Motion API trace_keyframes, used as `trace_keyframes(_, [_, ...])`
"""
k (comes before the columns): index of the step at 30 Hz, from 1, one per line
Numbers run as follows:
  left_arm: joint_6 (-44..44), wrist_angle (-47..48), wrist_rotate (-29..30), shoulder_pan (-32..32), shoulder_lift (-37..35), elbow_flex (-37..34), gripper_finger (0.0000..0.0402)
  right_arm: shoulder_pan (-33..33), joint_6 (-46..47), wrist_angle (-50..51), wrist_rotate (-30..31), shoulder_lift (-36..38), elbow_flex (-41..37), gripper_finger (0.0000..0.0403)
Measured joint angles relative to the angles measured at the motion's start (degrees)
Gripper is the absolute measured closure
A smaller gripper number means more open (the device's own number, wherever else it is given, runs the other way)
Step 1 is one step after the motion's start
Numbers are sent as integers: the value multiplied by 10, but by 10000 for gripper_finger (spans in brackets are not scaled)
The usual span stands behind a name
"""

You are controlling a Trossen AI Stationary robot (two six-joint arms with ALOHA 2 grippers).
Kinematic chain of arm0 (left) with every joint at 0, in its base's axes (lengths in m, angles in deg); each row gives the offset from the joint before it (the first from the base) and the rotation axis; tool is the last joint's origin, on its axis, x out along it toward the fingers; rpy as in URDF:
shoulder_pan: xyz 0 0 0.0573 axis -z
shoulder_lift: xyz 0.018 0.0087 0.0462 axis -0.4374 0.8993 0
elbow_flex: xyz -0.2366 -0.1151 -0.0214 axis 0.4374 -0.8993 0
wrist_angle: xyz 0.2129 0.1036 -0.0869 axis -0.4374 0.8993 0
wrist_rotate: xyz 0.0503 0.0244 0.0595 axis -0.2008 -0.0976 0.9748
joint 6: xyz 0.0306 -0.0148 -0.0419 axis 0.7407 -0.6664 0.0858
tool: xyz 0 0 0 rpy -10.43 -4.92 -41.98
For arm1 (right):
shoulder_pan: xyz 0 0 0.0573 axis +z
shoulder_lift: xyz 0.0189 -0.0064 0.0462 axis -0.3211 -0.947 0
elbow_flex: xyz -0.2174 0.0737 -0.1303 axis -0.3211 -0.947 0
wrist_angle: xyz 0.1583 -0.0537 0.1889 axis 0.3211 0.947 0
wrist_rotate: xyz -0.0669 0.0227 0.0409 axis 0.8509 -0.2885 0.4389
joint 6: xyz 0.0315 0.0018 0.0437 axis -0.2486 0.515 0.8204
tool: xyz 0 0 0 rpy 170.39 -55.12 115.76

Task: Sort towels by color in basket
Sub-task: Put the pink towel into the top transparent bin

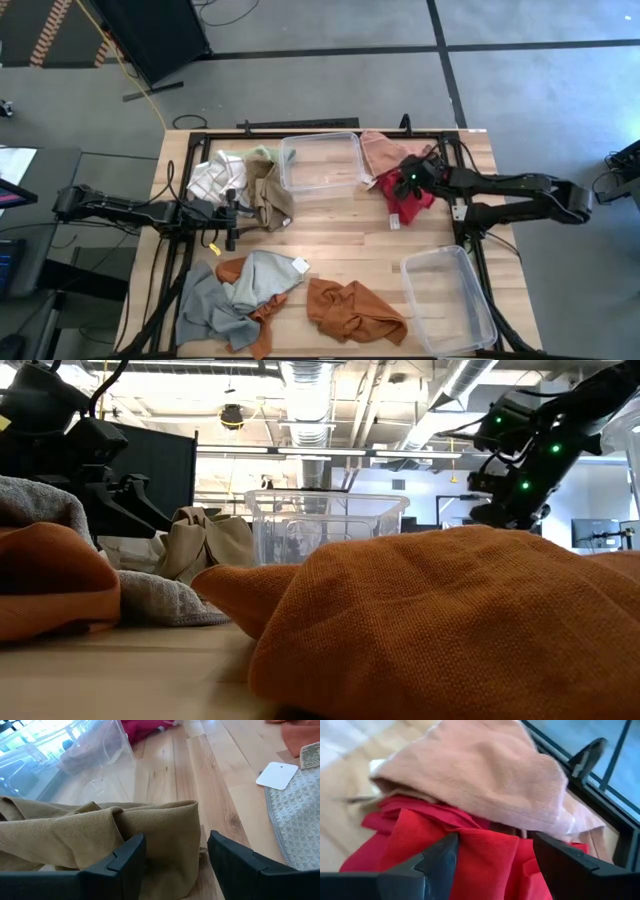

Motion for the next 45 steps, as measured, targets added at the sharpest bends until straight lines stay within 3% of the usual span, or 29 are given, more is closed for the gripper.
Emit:
trace_keyframes(9, [0,0,0,0,0,0,198,-25,18,-7,-132,43,0,117])
trace_keyframes(19, [0,0,0,0,0,0,198,-73,37,-80,-117,93,0,117])
trace_keyframes(28, [0,0,0,0,0,0,198,-138,96,-104,-116,20,1,117])
trace_keyframes(45, [0,0,0,0,0,0,198,-143,116,-185,-85,-102,1,117])
